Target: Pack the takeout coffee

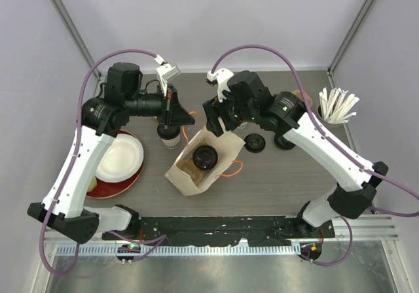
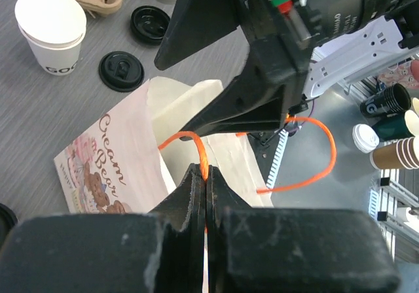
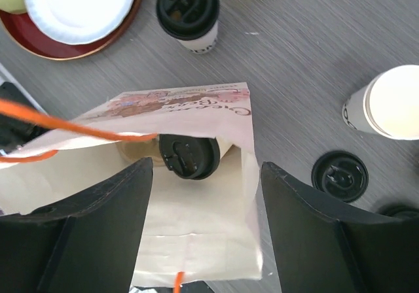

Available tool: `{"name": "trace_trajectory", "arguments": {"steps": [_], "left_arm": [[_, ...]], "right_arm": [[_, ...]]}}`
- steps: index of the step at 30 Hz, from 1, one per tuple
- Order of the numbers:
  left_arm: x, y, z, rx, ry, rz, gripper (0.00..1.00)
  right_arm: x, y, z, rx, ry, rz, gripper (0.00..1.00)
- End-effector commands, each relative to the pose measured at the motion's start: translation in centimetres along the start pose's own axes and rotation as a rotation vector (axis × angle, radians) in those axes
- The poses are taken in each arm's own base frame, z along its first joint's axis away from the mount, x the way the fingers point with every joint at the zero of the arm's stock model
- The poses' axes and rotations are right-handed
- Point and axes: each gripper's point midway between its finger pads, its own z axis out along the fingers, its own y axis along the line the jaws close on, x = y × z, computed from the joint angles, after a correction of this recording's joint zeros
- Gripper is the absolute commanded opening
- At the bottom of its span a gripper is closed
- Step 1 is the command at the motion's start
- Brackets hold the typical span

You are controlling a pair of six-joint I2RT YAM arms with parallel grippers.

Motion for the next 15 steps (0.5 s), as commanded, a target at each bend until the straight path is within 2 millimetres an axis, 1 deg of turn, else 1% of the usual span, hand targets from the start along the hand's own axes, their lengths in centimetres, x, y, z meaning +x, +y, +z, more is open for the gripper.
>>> {"name": "trace_trajectory", "arguments": {"steps": [1,4,6,8,9,11,12,14,15], "left_arm": [[-1.0,0.2,-0.1,0.003,-0.063,0.020,0.00],[-0.9,1.6,0.0,-0.048,-0.075,-0.001,0.00],[-0.8,1.9,-0.1,-0.071,-0.078,0.000,0.00],[-0.7,2.6,-0.3,-0.110,-0.079,-0.002,0.03],[-0.7,2.8,-0.3,-0.124,-0.078,-0.002,0.13],[-0.8,3.2,-0.6,-0.157,-0.081,0.004,0.24],[-0.9,3.2,-0.8,-0.166,-0.083,0.009,0.38],[-1.3,3.5,-1.1,-0.198,-0.093,0.031,0.55],[-1.8,3.4,-1.4,-0.212,-0.101,0.042,0.68]], "right_arm": [[1.0,-1.6,0.6,0.085,0.100,0.042,0.73],[1.7,-1.9,1.4,0.095,0.155,0.065,0.72],[1.8,-1.9,1.5,0.094,0.165,0.075,0.72],[1.8,-1.9,1.6,0.091,0.164,0.079,0.72],[1.7,-2.0,1.7,0.092,0.160,0.083,0.72],[1.6,-1.9,1.8,0.087,0.156,0.090,0.72],[1.5,-1.9,1.7,0.086,0.155,0.091,0.72],[1.3,-1.9,1.8,0.082,0.150,0.091,0.72],[1.3,-1.8,1.8,0.075,0.147,0.091,0.72]]}}
